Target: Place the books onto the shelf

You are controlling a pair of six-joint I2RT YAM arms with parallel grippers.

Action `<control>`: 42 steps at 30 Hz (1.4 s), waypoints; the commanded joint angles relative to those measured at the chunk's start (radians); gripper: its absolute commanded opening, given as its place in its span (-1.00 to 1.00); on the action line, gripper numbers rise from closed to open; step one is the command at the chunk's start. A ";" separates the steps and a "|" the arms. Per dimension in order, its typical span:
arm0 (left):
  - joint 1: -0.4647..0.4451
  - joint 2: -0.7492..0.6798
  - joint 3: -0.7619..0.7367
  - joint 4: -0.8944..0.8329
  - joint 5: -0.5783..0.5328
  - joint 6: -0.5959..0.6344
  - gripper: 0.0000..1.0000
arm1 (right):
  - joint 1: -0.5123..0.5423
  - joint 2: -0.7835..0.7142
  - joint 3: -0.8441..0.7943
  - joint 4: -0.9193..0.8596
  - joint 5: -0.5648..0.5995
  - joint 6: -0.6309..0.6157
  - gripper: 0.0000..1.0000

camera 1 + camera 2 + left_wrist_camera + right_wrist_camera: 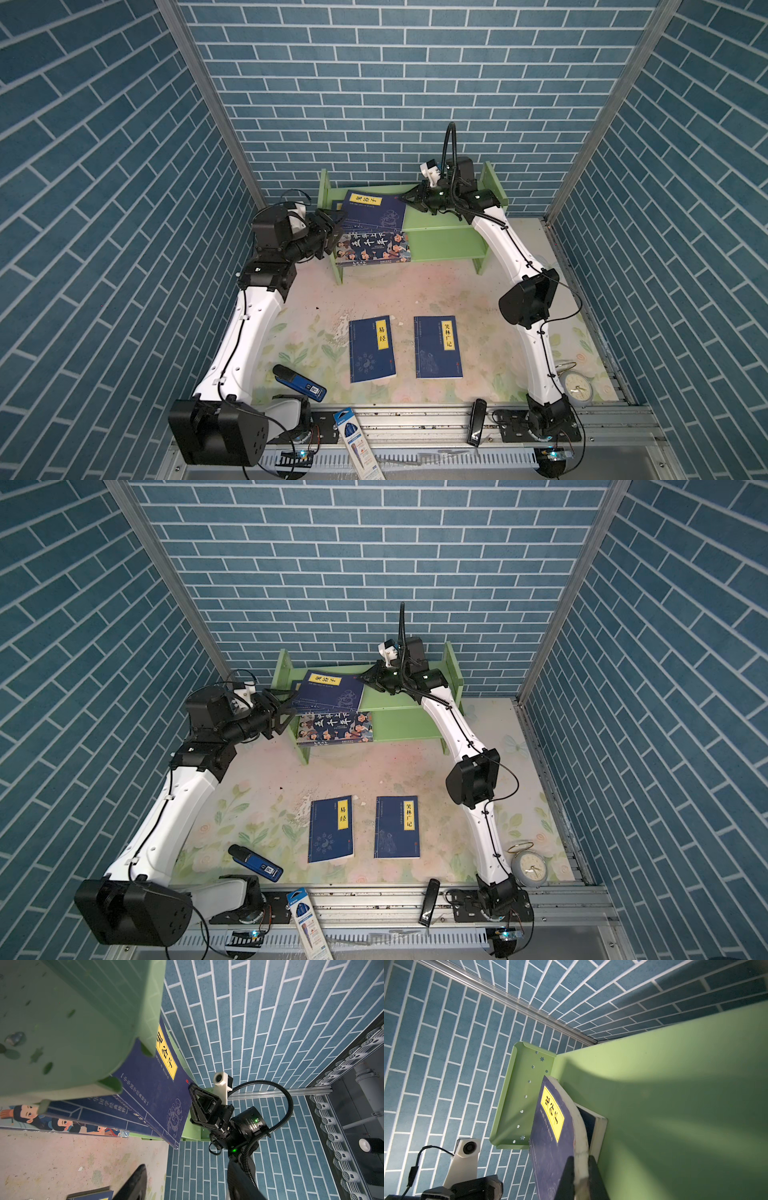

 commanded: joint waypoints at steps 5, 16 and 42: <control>0.005 0.006 0.007 0.016 0.011 0.006 0.27 | 0.008 0.041 0.071 0.044 -0.019 -0.025 -0.58; 0.005 0.002 -0.002 0.029 0.009 0.002 0.28 | 0.009 -0.146 -0.030 -0.039 0.267 -0.077 0.33; 0.005 -0.023 -0.030 0.052 0.020 -0.026 0.28 | 0.094 -0.184 -0.126 -0.254 0.293 0.058 0.36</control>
